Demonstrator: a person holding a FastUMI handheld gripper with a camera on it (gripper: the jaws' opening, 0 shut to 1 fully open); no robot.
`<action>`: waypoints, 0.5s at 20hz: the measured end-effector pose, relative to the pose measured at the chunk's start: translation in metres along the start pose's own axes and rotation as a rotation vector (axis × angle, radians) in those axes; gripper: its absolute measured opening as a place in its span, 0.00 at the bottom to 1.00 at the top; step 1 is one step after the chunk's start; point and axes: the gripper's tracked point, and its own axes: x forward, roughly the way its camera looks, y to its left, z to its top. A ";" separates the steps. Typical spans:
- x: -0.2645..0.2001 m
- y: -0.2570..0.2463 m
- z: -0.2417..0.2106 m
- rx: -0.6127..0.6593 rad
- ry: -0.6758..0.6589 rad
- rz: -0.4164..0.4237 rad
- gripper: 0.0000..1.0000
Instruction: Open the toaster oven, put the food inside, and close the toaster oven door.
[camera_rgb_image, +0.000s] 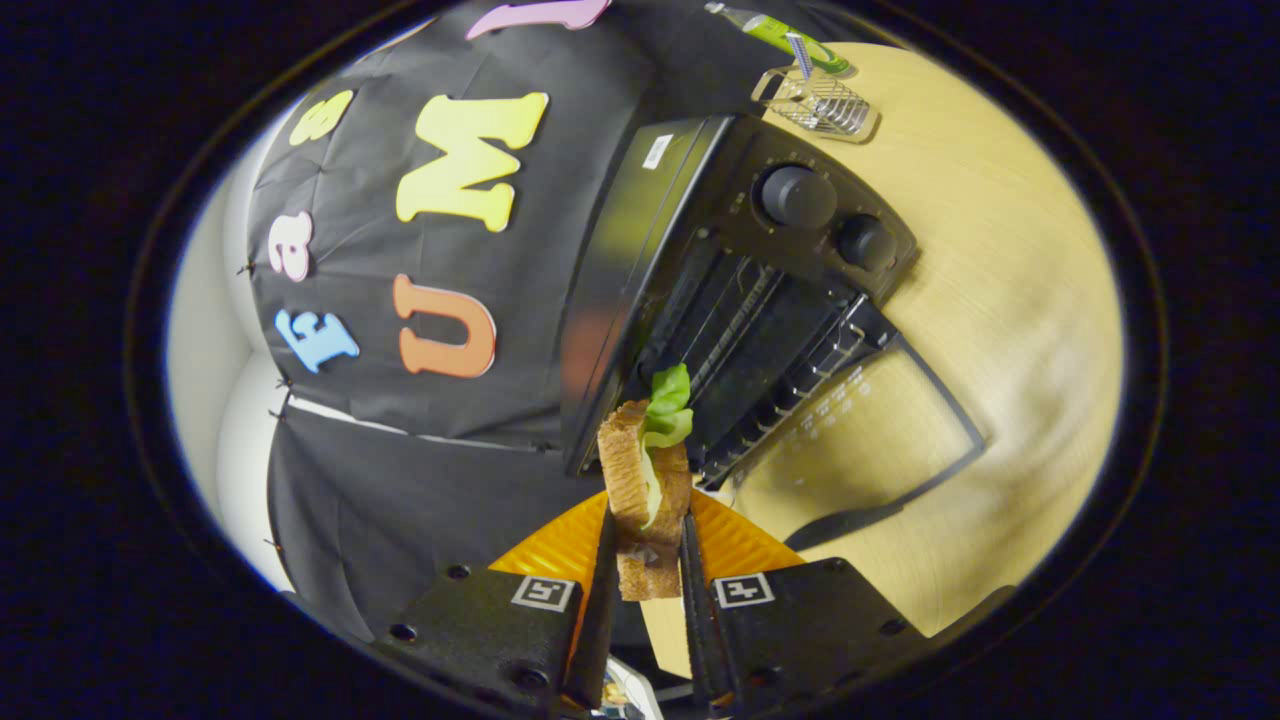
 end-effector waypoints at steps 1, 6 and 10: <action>0.011 -0.007 0.007 -0.006 -0.020 0.002 0.37; 0.057 -0.028 0.031 0.053 -0.147 0.081 0.37; 0.085 -0.030 0.042 0.081 -0.211 0.097 0.37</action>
